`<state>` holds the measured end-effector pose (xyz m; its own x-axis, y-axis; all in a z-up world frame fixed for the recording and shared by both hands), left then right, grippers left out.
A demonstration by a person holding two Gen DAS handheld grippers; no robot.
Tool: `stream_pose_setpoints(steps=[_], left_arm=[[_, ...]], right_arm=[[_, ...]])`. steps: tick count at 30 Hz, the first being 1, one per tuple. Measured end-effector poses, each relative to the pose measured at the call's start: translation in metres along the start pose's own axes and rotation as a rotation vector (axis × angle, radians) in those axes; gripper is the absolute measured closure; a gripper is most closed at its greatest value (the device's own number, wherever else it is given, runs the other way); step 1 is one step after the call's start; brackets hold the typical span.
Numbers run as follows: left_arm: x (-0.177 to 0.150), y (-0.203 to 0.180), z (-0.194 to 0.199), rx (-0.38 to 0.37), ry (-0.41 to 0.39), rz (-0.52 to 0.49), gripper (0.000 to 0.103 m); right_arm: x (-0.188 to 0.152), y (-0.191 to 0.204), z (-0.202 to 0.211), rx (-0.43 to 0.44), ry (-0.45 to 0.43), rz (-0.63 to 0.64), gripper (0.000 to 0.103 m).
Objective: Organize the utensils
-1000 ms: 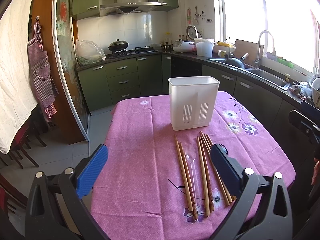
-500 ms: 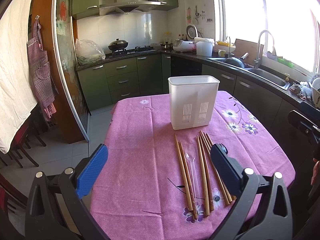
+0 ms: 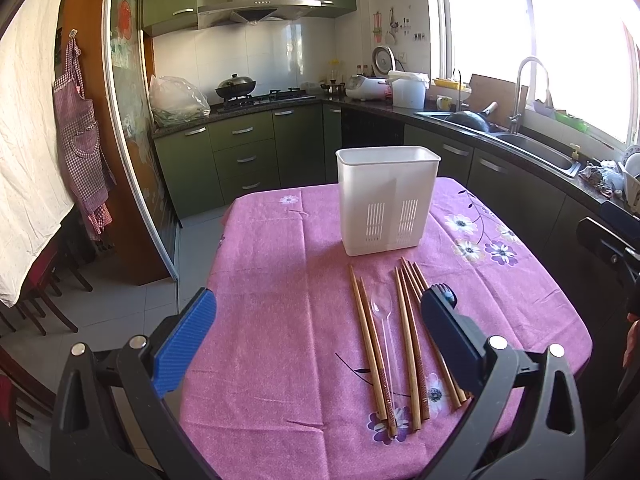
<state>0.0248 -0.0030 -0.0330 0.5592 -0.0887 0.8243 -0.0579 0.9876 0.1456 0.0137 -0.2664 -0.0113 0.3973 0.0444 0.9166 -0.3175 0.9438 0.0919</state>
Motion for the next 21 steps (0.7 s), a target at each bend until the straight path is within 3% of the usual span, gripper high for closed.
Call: stream_pose_setpoints(steps=[6, 10, 14, 16, 19, 21], left_arm=[[0.0, -0.005, -0.017, -0.042, 0.057, -0.008, 0.006], [0.003, -0.014, -0.044, -0.084, 0.172, -0.02, 0.006], [0.004, -0.027, -0.071, -0.137, 0.282, -0.038, 0.007], [0.004, -0.037, -0.084, -0.151, 0.333, -0.065, 0.016], [0.002, -0.052, -0.102, -0.182, 0.407, -0.087, 0.03], [-0.002, -0.063, -0.111, -0.198, 0.452, -0.108, 0.047]], right_arm=[[0.0, -0.013, -0.024, -0.015, 0.106, -0.038, 0.004], [0.003, -0.025, -0.046, -0.046, 0.181, -0.057, 0.004], [0.002, -0.041, -0.078, -0.006, 0.299, -0.091, 0.004], [-0.002, -0.048, -0.094, 0.02, 0.363, -0.112, 0.004], [-0.007, -0.055, -0.114, 0.008, 0.435, -0.107, 0.02], [-0.01, -0.06, -0.126, 0.024, 0.473, -0.111, 0.026]])
Point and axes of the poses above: each gripper's, at about its wrist camera, not at the fingertips, and z roughly against the way its jaws point, y to its left, x to its top, the point moved 3 cm from there along -z, roughly the way its jaws point, and after that the axes turned 9 degrees about x, right-handed, at the moved point
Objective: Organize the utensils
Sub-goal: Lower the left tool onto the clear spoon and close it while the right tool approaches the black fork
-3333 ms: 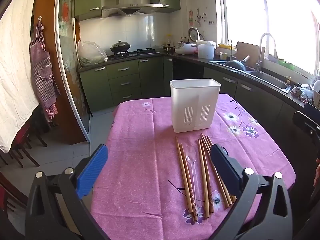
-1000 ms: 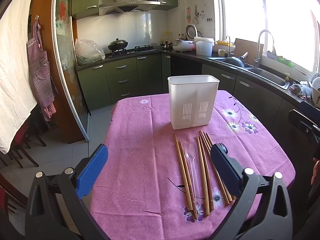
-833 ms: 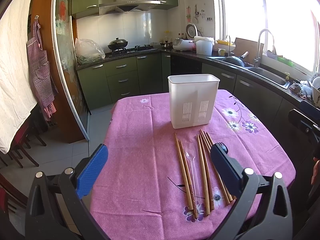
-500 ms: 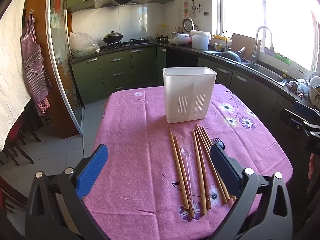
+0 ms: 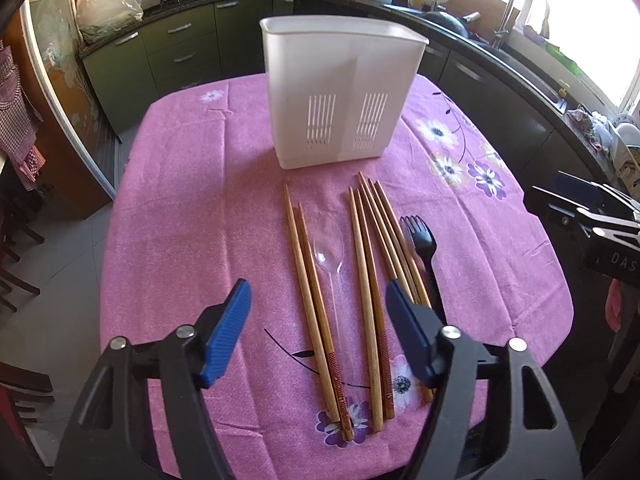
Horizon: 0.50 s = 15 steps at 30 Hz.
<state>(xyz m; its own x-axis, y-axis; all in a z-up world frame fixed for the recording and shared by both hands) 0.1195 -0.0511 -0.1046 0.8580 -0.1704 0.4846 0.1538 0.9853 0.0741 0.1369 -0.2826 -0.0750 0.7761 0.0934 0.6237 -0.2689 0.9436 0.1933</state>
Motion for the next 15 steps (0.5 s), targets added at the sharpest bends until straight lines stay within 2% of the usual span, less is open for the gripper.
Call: stream_pose_setpoints(steps=[1, 2, 3, 6, 8, 15], left_arm=[[0.0, -0.004, -0.006, -0.013, 0.028, -0.006, 0.05], [0.001, -0.008, -0.012, -0.029, 0.057, -0.009, 0.058], [0.002, -0.011, -0.018, -0.042, 0.083, -0.011, 0.07], [0.005, -0.016, -0.036, -0.043, 0.152, -0.006, 0.089], [0.007, -0.019, -0.046, -0.031, 0.176, -0.009, 0.093], [0.009, -0.024, -0.067, -0.017, 0.254, -0.007, 0.094]], right_arm=[[0.001, -0.001, -0.004, 0.017, 0.007, 0.002, 0.027], [0.002, -0.001, -0.006, 0.035, 0.01, 0.001, 0.029], [0.003, -0.002, -0.008, 0.048, 0.013, 0.007, 0.035], [0.002, -0.001, -0.014, 0.048, 0.024, 0.018, 0.048], [0.002, -0.001, -0.016, 0.048, 0.025, 0.015, 0.048], [0.001, -0.001, -0.019, 0.068, 0.035, 0.015, 0.048]])
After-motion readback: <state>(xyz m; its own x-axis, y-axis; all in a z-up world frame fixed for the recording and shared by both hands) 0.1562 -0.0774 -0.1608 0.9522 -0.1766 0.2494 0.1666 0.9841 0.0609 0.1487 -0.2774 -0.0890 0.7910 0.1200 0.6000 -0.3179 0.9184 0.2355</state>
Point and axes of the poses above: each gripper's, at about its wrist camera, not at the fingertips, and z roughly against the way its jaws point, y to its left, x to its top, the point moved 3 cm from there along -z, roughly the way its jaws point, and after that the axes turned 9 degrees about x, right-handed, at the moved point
